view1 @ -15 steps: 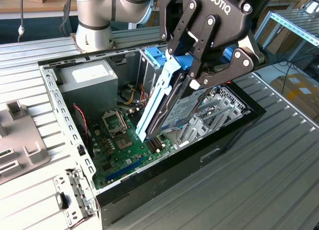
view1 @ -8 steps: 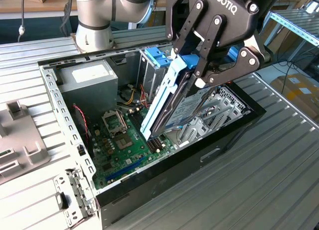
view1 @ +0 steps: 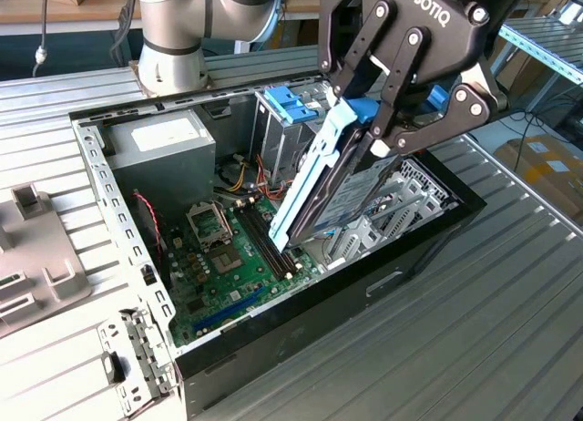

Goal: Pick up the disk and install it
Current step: 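Pick up the disk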

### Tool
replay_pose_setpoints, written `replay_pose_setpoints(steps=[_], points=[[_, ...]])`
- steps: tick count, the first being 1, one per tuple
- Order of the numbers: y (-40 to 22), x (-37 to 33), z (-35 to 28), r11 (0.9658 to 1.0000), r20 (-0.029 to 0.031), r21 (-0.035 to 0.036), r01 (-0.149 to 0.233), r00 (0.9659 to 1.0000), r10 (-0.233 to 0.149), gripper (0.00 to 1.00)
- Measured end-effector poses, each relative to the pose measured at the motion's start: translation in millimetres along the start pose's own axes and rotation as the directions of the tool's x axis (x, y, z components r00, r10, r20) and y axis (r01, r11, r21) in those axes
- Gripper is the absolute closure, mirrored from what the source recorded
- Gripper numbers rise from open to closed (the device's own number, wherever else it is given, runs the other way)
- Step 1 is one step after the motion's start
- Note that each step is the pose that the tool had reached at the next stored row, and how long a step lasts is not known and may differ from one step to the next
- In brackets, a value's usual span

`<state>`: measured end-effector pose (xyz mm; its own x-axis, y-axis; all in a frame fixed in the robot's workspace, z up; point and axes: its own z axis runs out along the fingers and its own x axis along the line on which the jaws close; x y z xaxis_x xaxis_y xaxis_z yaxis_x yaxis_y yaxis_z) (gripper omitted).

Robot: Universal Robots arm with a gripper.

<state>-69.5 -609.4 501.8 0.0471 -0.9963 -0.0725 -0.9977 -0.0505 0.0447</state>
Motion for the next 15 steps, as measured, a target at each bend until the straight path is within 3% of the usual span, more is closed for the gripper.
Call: replay_pose_setpoints(steps=[13, 15], points=[[-17.8, 0.9, 0.3, 1.0000, 0.0000, 0.0000, 0.000, 1.0000, 0.000, 0.63], [-23.1, 1.2, 0.5, 1.0000, 0.0000, 0.0000, 0.000, 1.0000, 0.000, 0.63]])
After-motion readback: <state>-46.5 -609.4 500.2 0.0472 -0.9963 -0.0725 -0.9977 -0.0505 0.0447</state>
